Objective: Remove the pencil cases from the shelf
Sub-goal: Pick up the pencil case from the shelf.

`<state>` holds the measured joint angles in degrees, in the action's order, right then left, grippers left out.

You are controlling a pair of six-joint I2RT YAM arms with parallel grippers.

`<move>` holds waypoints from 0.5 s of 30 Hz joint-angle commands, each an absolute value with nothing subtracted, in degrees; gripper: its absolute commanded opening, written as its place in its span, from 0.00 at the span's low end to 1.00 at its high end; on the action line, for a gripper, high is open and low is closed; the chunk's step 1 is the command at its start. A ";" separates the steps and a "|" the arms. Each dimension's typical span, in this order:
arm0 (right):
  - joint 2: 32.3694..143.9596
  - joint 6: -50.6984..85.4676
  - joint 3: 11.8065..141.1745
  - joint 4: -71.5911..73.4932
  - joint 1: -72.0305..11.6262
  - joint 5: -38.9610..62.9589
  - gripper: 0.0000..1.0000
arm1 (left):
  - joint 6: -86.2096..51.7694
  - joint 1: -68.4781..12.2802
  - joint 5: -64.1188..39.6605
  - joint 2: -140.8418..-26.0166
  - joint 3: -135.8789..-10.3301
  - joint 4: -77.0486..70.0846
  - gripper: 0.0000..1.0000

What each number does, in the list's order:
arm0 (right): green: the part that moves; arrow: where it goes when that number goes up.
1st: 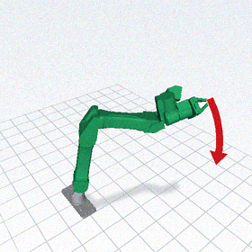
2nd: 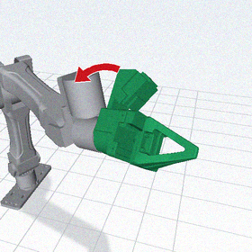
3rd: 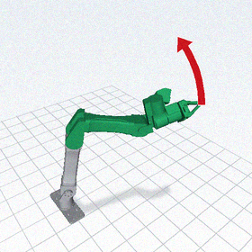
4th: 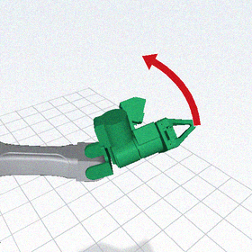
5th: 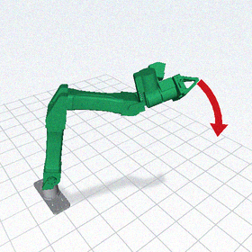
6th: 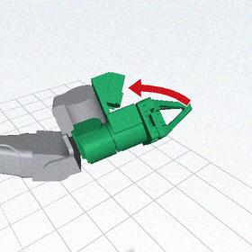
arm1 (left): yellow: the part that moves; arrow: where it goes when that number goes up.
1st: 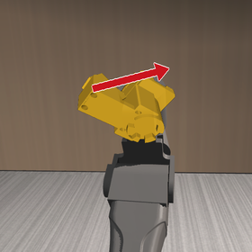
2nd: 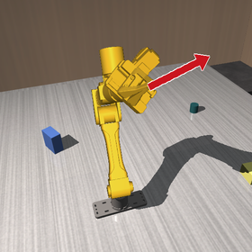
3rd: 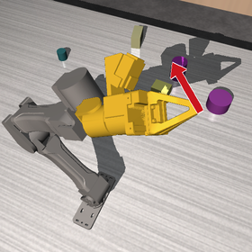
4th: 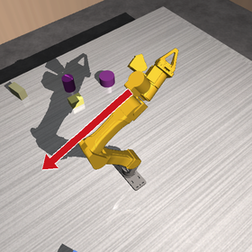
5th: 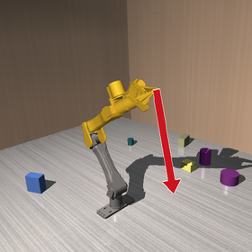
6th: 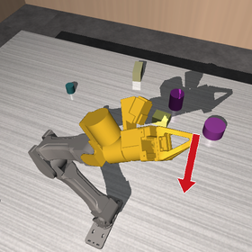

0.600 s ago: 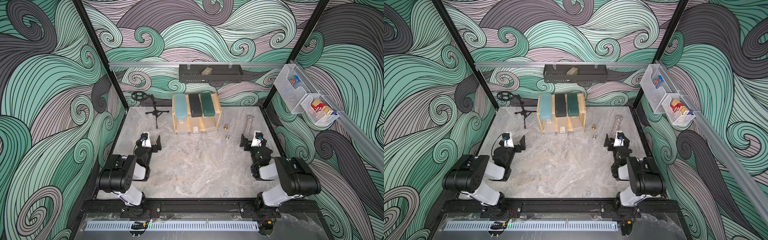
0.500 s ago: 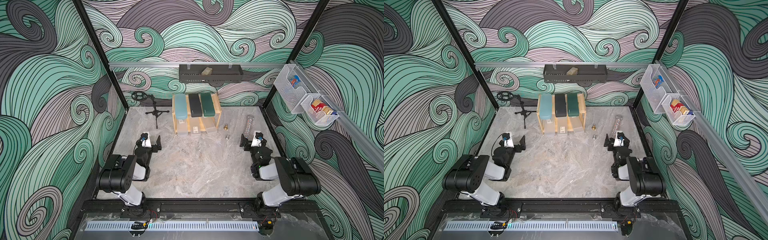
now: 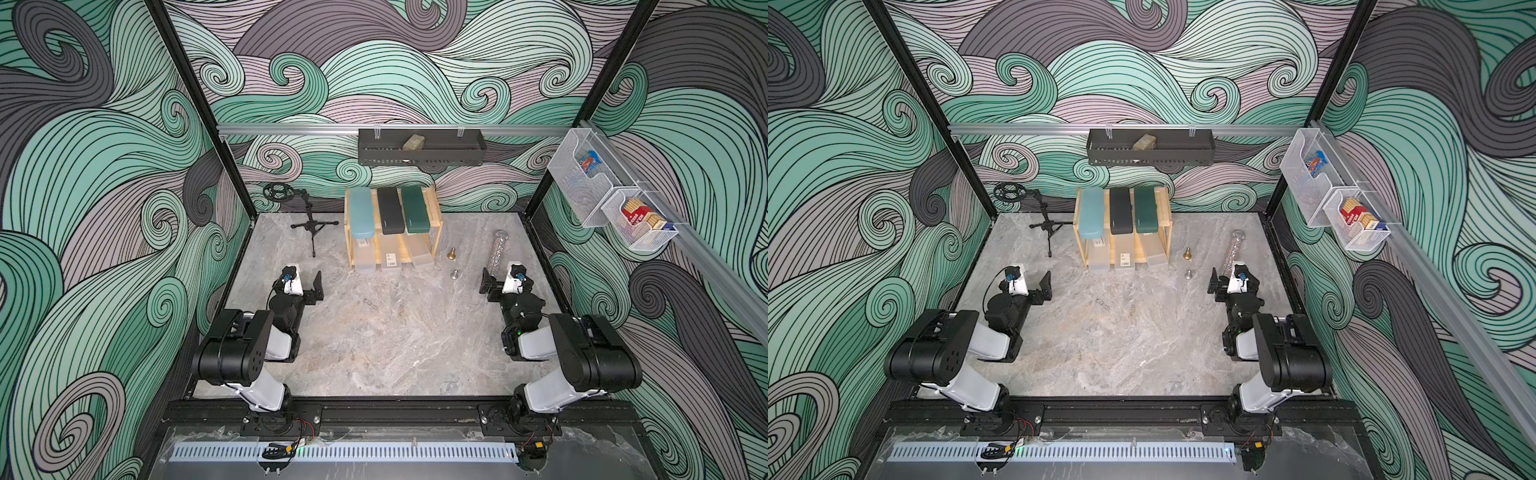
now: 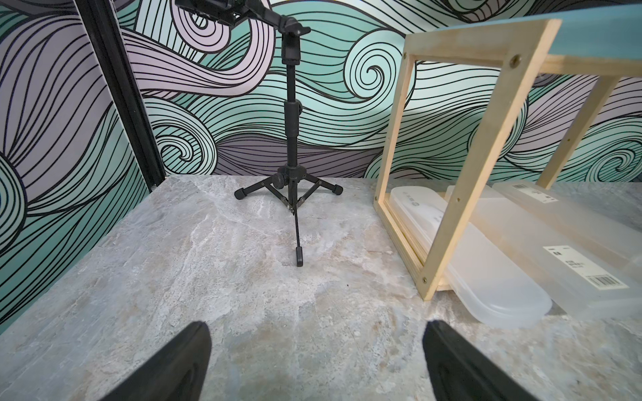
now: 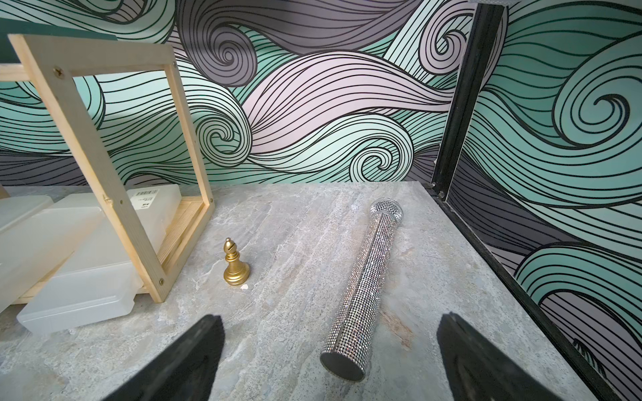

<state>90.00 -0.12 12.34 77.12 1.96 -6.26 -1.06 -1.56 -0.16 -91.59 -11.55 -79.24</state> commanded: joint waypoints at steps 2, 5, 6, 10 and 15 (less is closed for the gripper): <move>89.30 -0.26 12.52 77.46 2.18 -5.97 1.00 | -1.58 -0.79 -0.64 -90.70 -12.31 -78.81 0.99; 89.12 -0.35 12.19 77.88 2.13 -5.94 1.00 | -1.58 -0.75 -0.85 -90.51 -12.16 -79.34 0.98; 89.00 -0.35 12.18 78.08 2.17 -6.10 1.00 | -1.58 -0.63 -1.09 -89.31 -13.16 -76.44 0.99; 83.01 0.00 17.16 64.02 2.09 -7.37 1.00 | -2.58 -0.54 0.98 -82.53 -22.41 -53.30 0.95; 77.26 0.69 24.83 50.94 0.23 -7.09 1.00 | -10.55 -0.64 -0.32 -76.16 -24.10 -53.53 0.95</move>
